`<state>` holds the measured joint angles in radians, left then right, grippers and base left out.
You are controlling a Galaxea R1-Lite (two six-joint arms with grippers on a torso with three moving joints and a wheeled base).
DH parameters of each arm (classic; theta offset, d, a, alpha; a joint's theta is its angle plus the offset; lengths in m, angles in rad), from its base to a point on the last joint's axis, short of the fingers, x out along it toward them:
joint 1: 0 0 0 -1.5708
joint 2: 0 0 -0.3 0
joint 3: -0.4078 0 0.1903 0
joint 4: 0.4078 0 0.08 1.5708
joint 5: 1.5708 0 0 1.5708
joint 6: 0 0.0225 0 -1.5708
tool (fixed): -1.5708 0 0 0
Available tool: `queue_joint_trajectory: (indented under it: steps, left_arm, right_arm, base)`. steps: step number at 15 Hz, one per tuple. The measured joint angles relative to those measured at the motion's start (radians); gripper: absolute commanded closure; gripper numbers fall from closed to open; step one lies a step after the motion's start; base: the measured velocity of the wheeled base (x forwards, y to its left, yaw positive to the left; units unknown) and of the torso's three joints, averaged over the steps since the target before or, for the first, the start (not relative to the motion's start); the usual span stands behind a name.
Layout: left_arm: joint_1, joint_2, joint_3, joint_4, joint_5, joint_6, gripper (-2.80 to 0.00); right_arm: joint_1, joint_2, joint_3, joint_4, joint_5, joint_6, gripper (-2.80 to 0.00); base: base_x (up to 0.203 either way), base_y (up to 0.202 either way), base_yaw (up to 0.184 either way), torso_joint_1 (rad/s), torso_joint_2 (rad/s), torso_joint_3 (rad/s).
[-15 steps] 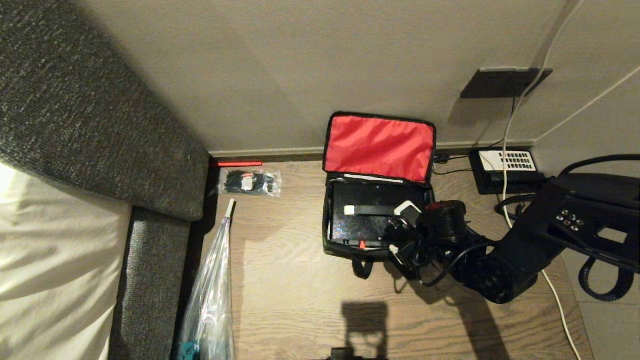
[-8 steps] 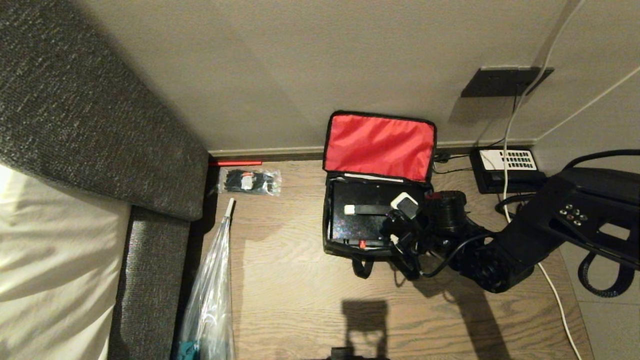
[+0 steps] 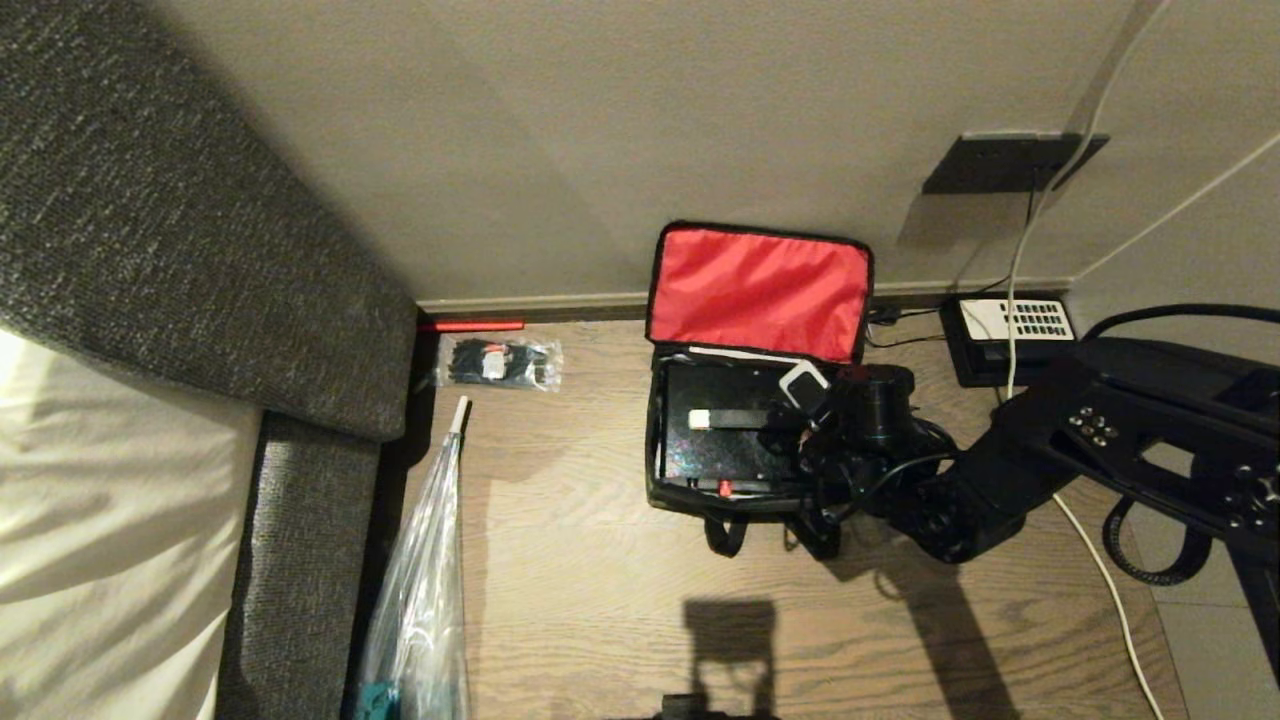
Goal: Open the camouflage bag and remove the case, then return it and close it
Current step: Grip the handle
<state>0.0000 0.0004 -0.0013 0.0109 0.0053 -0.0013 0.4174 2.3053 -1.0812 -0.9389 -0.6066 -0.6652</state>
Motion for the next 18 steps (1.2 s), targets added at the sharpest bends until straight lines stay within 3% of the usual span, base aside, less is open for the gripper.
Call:
queue_joint_trajectory:
  steps: [7, 11, 16, 18]
  left_arm:
    - [0.000, 0.000, 0.000, 0.000, 0.000, 0.000, 0.00]
    - [0.000, 0.000, 0.000, 0.000, 0.000, 0.000, 0.00]
    - [0.000, 0.000, 0.000, 0.000, 0.000, -0.001, 0.00]
    - [0.000, 0.000, 0.000, 0.000, 0.000, -0.001, 0.00]
  right_arm:
    - [0.119, 0.014, 0.029, -0.015, -0.036, -0.027, -2.80]
    - [0.150, 0.027, 0.057, -0.119, -0.131, -0.148, -2.80]
    - [0.165, 0.127, 0.035, -0.373, -0.151, -0.299, -2.80]
    - [0.166, 0.171, 0.018, -0.500, -0.156, -0.404, -2.80]
  base:
    - [0.000, 0.000, 0.000, 0.000, 0.00, 0.000]
    - [0.000, 0.000, 0.000, 0.000, 0.00, 0.000]
    - [0.000, 0.000, 0.000, 0.000, 0.00, 0.000]
    - [0.000, 0.000, 0.000, 0.000, 0.00, 0.000]
